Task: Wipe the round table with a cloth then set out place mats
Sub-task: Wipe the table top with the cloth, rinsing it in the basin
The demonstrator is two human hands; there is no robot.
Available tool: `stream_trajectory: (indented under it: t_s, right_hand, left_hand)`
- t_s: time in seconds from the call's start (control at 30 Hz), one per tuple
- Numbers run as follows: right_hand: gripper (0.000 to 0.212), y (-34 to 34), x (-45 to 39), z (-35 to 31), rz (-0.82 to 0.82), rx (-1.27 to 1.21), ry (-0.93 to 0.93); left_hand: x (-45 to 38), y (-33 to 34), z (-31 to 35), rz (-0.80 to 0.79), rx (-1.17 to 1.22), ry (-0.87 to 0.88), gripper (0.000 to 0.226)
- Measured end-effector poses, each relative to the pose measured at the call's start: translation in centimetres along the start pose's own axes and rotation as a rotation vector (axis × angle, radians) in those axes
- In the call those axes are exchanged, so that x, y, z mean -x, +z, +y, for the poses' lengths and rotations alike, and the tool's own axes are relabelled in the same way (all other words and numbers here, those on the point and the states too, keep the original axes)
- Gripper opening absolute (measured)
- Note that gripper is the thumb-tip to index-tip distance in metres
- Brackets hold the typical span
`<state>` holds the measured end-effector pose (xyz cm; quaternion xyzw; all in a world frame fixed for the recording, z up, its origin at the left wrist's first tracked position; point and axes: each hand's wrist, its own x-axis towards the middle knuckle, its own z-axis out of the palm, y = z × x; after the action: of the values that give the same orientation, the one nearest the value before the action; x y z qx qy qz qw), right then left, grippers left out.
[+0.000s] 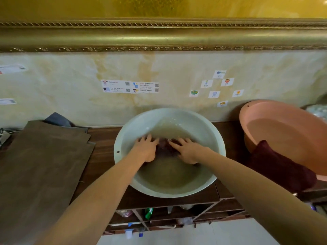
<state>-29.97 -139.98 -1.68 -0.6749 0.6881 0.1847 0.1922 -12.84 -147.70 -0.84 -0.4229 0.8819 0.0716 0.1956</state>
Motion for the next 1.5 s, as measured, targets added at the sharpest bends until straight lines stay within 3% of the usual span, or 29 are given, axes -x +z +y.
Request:
stream_trajectory:
  t_s: [0.07,0.13,0.27,0.33,0.43,0.57,0.73,0.87,1.0,1.07,1.17,1.33,1.4,1.5]
  right_hand:
    - [0.059,0.6,-1.0,0.2,0.051,-0.024,0.06]
    - [0.054,0.7,-2.2,0.3,0.148,-0.276,0.14]
    - [0.029,-1.1,-2.7,-1.4,0.385,-1.235,0.266]
    - [0.023,-2.0,-2.6,-3.2,0.423,-1.48,0.288]
    - [0.022,-3.4,-2.6,-5.1,0.502,-1.433,0.295]
    - [0.035,-5.2,-2.1,-3.4,0.572,-1.222,0.373]
    - [0.026,-4.6,-0.9,-6.0,0.571,-1.166,0.236]
    - [0.036,-4.3,-1.0,-4.3,0.646,-1.044,0.291]
    - [0.019,-3.7,-1.2,-1.0,0.462,-0.524,0.236]
    - [0.04,-3.1,-0.7,0.0,0.277,-0.192,0.2]
    - [0.069,-2.7,0.0,0.2,0.102,0.132,0.093]
    - [0.084,-1.3,-1.2,-2.5,0.017,0.116,-0.037]
    - [0.081,-0.9,-2.0,-3.4,0.088,0.114,-0.006]
    - [0.059,-1.8,-2.6,-4.1,0.223,0.114,0.009]
  left_hand:
    - [-0.1,0.4,0.7,-0.029,0.003,-0.042,0.066]
    - [-0.4,0.4,1.2,-0.071,0.212,-0.097,0.066]
    - [-2.2,0.4,0.7,0.023,1.071,-0.303,0.032]
    - [-2.0,-0.4,1.1,0.038,1.464,-0.337,0.025]
    - [-1.7,-2.1,2.1,0.007,1.664,-0.262,0.027]
    - [-0.4,-3.5,3.1,-0.045,1.596,-0.15,0.024]
    - [-0.1,-3.8,2.1,0.032,1.719,-0.244,0.028]
    - [1.4,-3.6,2.7,-0.05,1.646,-0.117,0.029]
    - [2.0,-2.7,2.0,0.047,1.119,-0.055,0.031]
    - [1.7,-2.4,0.4,0.114,0.831,-0.077,0.047]
    - [0.9,-1.8,-0.8,0.089,0.629,-0.029,0.062]
    - [-0.4,-0.6,-1.2,-0.06,0.187,0.046,0.069]
    - [-0.2,0.0,-1.1,-0.078,0.163,0.039,0.077]
    - [0.3,-0.2,-1.1,-0.079,0.255,0.007,0.089]
